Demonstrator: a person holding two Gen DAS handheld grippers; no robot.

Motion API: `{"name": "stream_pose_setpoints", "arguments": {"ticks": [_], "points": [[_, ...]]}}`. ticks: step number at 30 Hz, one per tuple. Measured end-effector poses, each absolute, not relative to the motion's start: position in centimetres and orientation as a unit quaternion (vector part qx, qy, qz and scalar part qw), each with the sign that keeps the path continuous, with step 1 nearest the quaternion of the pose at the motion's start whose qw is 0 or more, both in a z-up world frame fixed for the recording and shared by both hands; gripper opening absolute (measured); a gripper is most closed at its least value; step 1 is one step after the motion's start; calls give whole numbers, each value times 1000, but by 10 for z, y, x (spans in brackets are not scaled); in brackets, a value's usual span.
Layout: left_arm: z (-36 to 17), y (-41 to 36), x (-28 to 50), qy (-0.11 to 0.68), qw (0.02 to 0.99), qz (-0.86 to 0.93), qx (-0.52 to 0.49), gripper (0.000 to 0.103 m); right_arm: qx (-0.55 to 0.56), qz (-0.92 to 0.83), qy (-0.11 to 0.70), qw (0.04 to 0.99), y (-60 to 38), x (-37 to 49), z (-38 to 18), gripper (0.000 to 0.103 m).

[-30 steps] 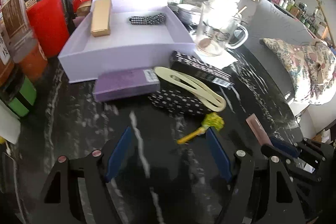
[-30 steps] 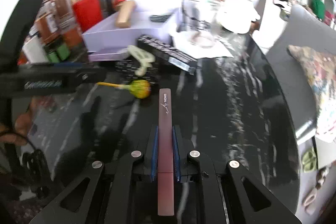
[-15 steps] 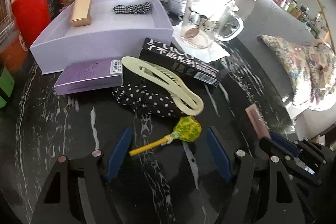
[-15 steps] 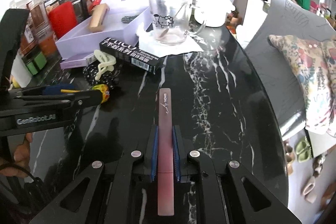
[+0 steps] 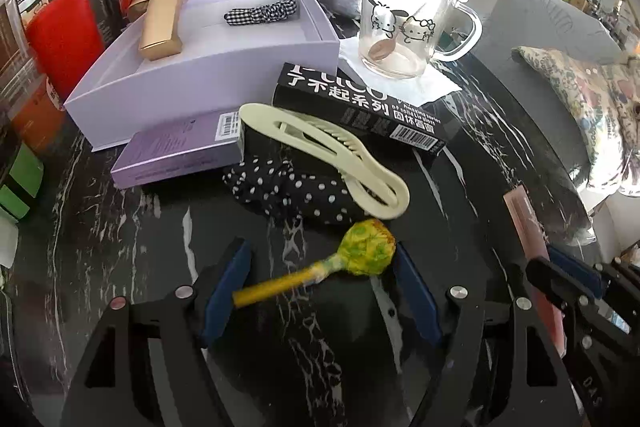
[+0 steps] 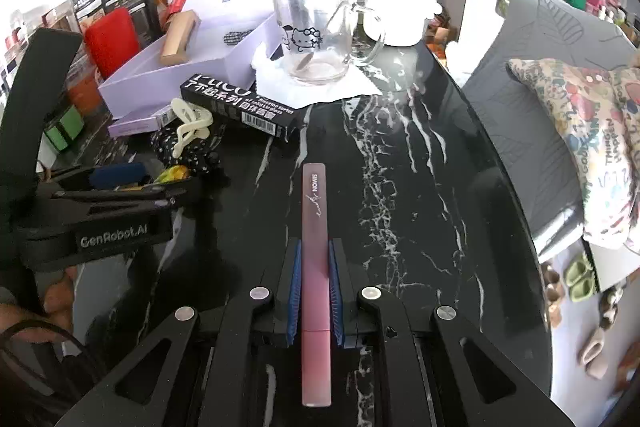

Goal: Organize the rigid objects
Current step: 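Grasp the yellow lollipop stick with the left tool while the right tool holds the nail file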

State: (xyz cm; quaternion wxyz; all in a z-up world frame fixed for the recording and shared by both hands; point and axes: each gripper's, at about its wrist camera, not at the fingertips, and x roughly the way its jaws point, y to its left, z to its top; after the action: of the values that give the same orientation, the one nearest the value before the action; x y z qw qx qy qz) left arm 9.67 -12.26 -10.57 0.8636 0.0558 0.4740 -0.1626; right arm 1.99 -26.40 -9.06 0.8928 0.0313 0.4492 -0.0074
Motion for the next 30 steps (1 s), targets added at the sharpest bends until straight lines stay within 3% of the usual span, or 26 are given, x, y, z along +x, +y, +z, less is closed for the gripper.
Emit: {"name": "stream_pose_setpoints", "arguments": {"ticks": [14, 15, 17, 22, 23, 30], "points": [[-103, -100, 87, 450, 871, -196, 22, 61, 34, -6, 449, 893, -262, 20, -94, 13], [-103, -99, 87, 450, 871, -197, 20, 50, 33, -6, 449, 893, -262, 20, -94, 13], [-103, -97, 88, 453, 868, -202, 15, 40, 30, -6, 449, 893, -260, 21, -94, 13], [-103, -95, 89, 450, 868, -211, 12, 39, 27, -5, 447, 894, -257, 21, -93, 13], [-103, -93, 88, 450, 867, -213, 12, 29, 26, -5, 447, 894, -256, 21, -93, 13], [-94, -91, 80, 433, 866, -247, 29, 11, 23, -7, 444, 896, -254, 21, -89, 13]]}}
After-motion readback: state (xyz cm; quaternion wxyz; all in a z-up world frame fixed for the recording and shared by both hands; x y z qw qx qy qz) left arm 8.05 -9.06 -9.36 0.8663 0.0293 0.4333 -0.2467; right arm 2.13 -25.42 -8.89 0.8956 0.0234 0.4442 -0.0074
